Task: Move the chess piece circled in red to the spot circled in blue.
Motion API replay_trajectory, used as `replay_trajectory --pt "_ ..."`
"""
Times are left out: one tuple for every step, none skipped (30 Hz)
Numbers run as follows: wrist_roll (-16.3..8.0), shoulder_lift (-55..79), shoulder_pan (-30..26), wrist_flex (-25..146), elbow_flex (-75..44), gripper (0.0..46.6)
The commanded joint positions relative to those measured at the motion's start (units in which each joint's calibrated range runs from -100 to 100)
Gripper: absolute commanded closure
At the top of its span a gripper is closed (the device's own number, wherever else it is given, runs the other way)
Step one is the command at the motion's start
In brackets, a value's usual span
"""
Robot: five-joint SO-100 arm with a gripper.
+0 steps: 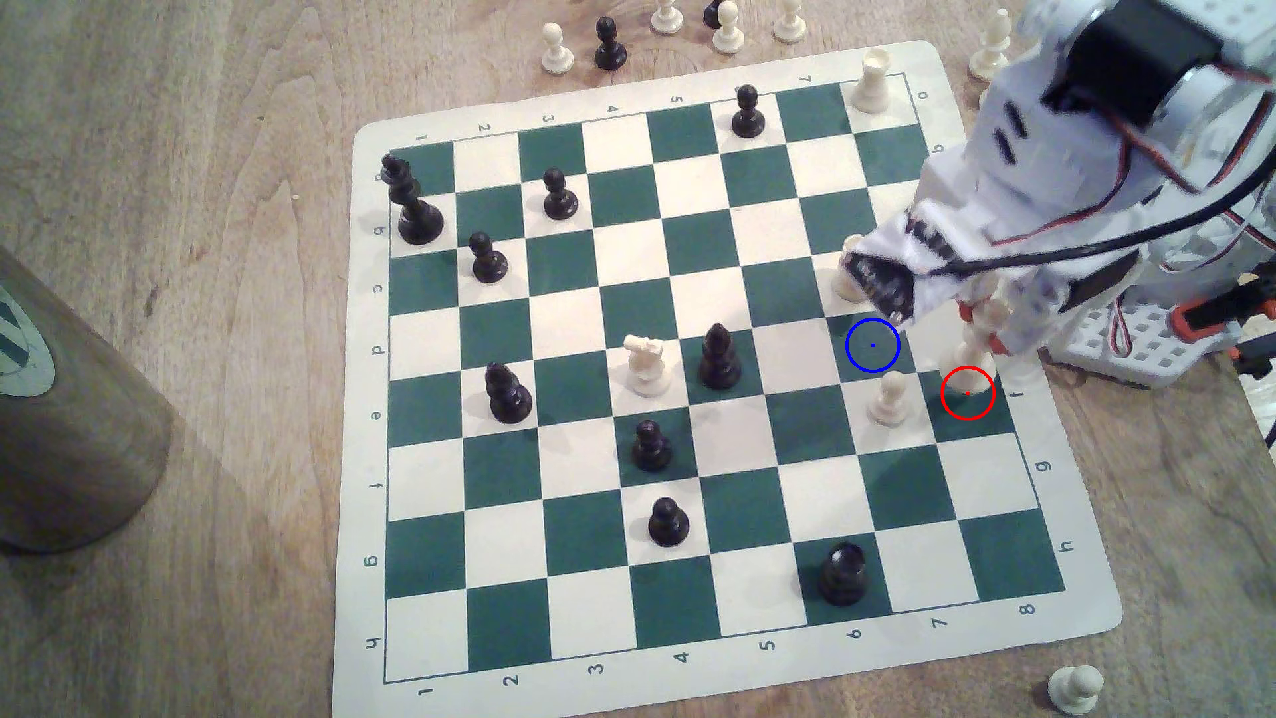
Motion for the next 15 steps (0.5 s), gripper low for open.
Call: replay_trajectory --pt "0.2 3.0 0.3 2.4 -11.0 46.2" --pt "0.2 3.7 0.4 2.5 -12.1 46.2" --pt "0.3 4.4 0.6 2.5 -13.0 46.3" --pt "0.6 5.2 1.3 2.5 -13.9 46.3" --pt "1.6 7.8 3.7 2.0 -16.2 46.3" --pt "2.0 8.9 4.7 1.6 -16.9 46.3" --pt "2.3 10.3 5.9 1.2 -17.7 46.3" --pt "2.7 11.6 6.6 0.8 -18.3 46.3" --pt "3.0 12.7 7.3 0.3 -18.9 46.3" --pt "3.5 14.2 8.4 -0.6 -19.6 46.3" --pt "3.7 14.7 8.8 -0.8 -19.9 46.3" --pt "3.9 15.3 9.5 -1.2 -20.1 46.3" --pt "4.2 15.9 10.2 -1.7 -20.1 46.3" --pt "5.0 17.1 12.0 -2.5 -20.2 46.3" --pt "5.4 17.9 13.1 -3.0 -20.2 46.3"
